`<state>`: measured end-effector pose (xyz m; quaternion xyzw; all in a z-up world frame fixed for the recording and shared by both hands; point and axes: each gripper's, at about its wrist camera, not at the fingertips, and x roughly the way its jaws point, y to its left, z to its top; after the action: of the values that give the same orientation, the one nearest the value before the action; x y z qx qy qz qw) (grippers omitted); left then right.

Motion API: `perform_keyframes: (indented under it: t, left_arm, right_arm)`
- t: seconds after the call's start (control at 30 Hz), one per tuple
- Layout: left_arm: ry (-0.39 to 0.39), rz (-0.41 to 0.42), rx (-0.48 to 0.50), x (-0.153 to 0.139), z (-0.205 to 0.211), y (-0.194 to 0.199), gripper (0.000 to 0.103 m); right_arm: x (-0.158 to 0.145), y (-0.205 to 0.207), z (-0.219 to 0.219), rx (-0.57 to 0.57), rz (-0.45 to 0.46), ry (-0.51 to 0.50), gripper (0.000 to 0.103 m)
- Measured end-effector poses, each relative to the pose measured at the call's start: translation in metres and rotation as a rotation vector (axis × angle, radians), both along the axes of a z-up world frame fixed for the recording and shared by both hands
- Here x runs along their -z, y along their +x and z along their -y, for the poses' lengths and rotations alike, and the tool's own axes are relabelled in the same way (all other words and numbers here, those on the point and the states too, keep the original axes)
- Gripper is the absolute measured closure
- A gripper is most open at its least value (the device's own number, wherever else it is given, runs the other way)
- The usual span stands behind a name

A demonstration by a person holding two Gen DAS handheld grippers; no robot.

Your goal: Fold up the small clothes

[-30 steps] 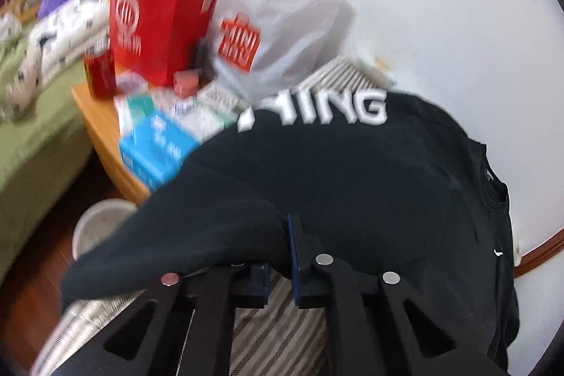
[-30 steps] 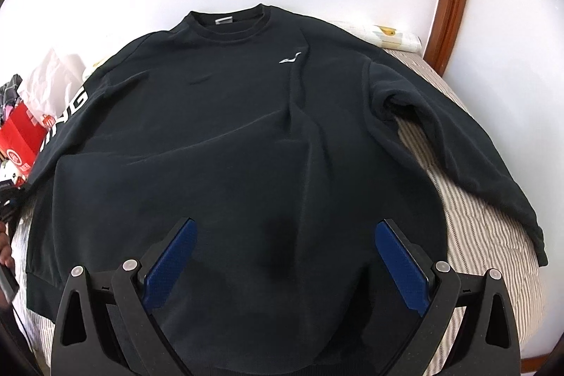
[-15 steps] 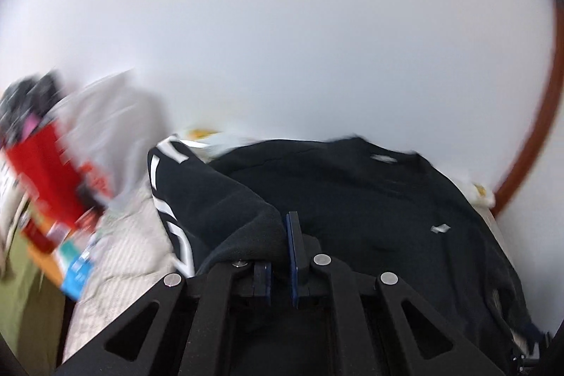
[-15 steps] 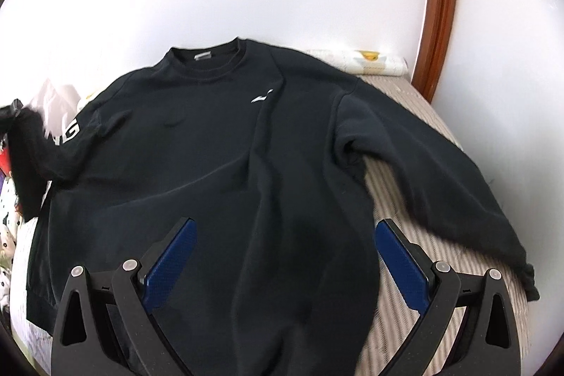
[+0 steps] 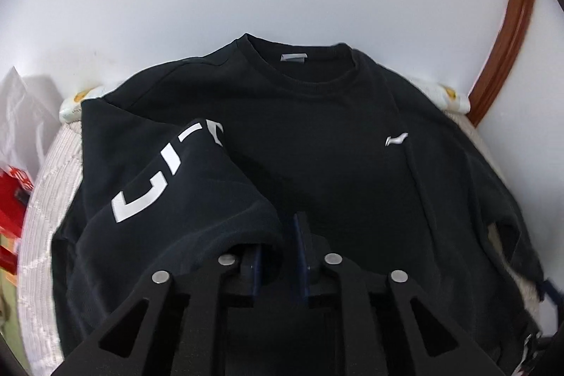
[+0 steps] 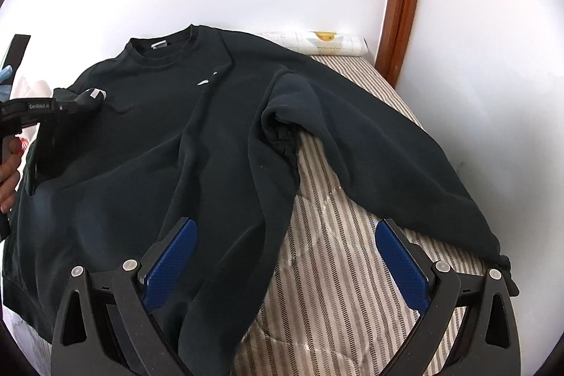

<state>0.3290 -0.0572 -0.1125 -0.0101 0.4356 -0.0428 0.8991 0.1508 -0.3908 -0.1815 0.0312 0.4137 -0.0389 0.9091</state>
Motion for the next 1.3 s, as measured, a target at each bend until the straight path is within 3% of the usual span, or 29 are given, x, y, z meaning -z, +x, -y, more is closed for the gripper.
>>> perform_keyframes:
  t: [0.23, 0.33, 0.4, 0.43, 0.7, 1.03, 1.1, 1.13, 1.17, 1.3]
  left_arm:
    - [-0.047, 0.009, -0.027, -0.013, -0.047, -0.053, 0.074]
    - [-0.04, 0.003, -0.071, -0.01, -0.078, -0.08, 0.065]
    - [-0.051, -0.002, -0.115, -0.005, -0.105, -0.098, 0.042]
    - [-0.059, 0.006, -0.139, -0.001, -0.119, -0.108, 0.037]
    - [-0.061, -0.061, -0.207, 0.037, -0.193, -0.155, 0.037]
    - [-0.122, -0.058, -0.154, 0.067, -0.204, -0.166, 0.037]
    - [-0.12, -0.058, -0.149, 0.066, -0.204, -0.168, 0.037]
    - [-0.123, -0.057, -0.152, 0.065, -0.204, -0.169, 0.037]
    - [-0.125, -0.054, -0.157, 0.064, -0.204, -0.169, 0.037]
    - [-0.091, -0.048, -0.15, 0.065, -0.199, -0.171, 0.037]
  right_arm:
    - [-0.026, 0.008, -0.041, -0.12, 0.058, 0.011, 0.003]
    - [-0.031, 0.026, -0.072, -0.191, 0.041, 0.029, 0.014]
    - [-0.033, 0.034, -0.095, -0.24, 0.037, 0.022, 0.02]
    - [-0.035, 0.039, -0.11, -0.268, 0.041, 0.018, 0.025]
    - [-0.027, 0.073, -0.23, -0.469, 0.02, 0.028, 0.03]
    - [0.01, 0.114, -0.338, -0.651, -0.072, 0.134, 0.03]
    - [0.021, 0.123, -0.353, -0.668, -0.094, 0.133, 0.039]
    - [0.024, 0.125, -0.356, -0.677, -0.106, 0.134, 0.057]
    - [0.028, 0.129, -0.361, -0.707, -0.131, 0.158, 0.089]
    - [0.01, 0.127, -0.349, -0.725, -0.047, 0.177, 0.095]
